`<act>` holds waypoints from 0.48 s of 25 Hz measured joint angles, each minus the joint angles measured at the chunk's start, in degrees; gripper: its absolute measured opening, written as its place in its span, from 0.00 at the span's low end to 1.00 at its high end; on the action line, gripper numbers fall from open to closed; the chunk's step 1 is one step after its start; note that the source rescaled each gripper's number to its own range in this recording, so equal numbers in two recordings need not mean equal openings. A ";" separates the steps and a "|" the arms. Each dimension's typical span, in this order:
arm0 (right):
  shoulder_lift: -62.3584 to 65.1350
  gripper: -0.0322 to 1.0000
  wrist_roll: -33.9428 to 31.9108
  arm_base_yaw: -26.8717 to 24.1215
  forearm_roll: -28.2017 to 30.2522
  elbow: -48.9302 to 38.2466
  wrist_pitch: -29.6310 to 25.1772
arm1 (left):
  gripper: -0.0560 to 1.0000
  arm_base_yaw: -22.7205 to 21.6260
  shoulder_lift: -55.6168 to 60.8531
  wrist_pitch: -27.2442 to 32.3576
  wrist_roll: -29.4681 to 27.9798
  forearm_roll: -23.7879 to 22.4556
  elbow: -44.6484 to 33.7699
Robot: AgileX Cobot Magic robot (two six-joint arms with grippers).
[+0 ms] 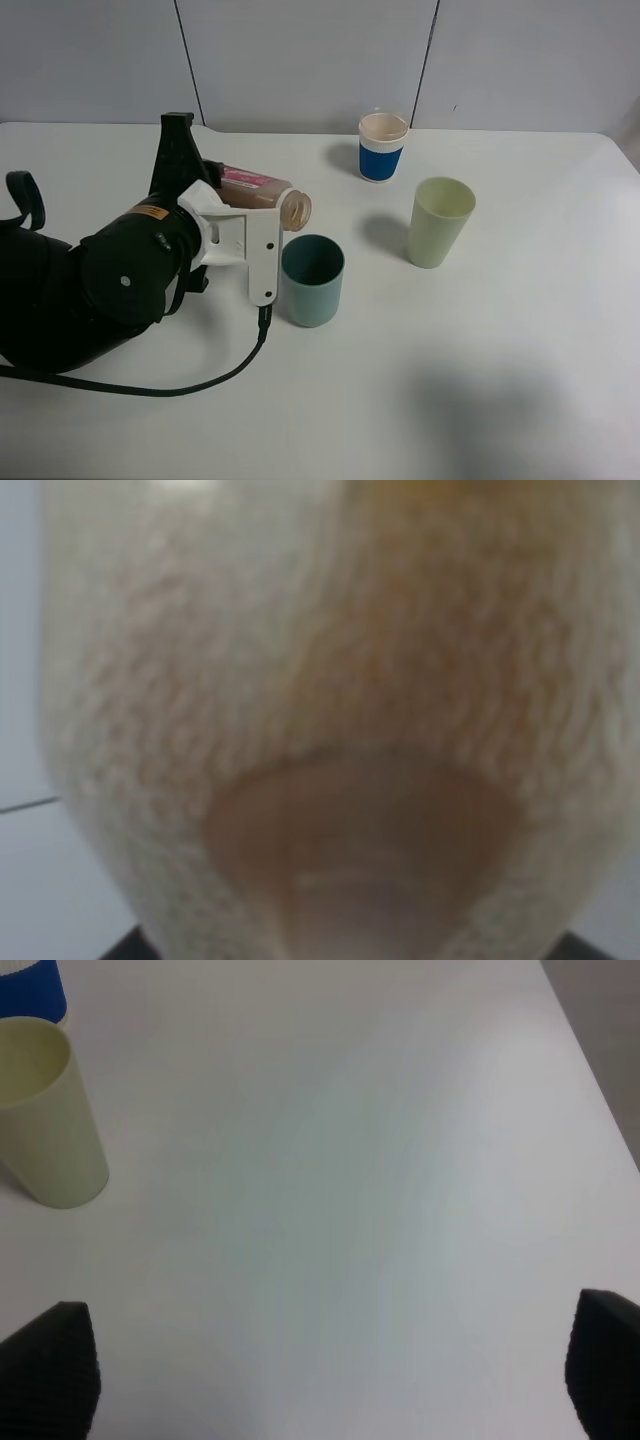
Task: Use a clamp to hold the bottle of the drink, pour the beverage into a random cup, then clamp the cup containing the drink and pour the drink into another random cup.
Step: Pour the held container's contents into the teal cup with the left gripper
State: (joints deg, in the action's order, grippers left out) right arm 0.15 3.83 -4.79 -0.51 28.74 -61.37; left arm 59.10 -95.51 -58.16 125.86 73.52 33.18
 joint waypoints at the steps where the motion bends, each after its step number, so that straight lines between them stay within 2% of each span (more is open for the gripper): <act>1: 0.00 0.77 0.00 0.00 0.00 0.00 0.00 | 0.12 0.00 0.00 0.00 0.13 -0.66 0.00; 12: 0.00 0.77 0.00 0.00 0.00 0.00 0.00 | 0.12 0.00 0.00 0.00 0.13 -2.77 0.00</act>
State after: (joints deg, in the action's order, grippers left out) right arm 0.15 3.83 -4.79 -0.51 28.74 -61.37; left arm 59.10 -95.51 -58.16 125.99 70.76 33.18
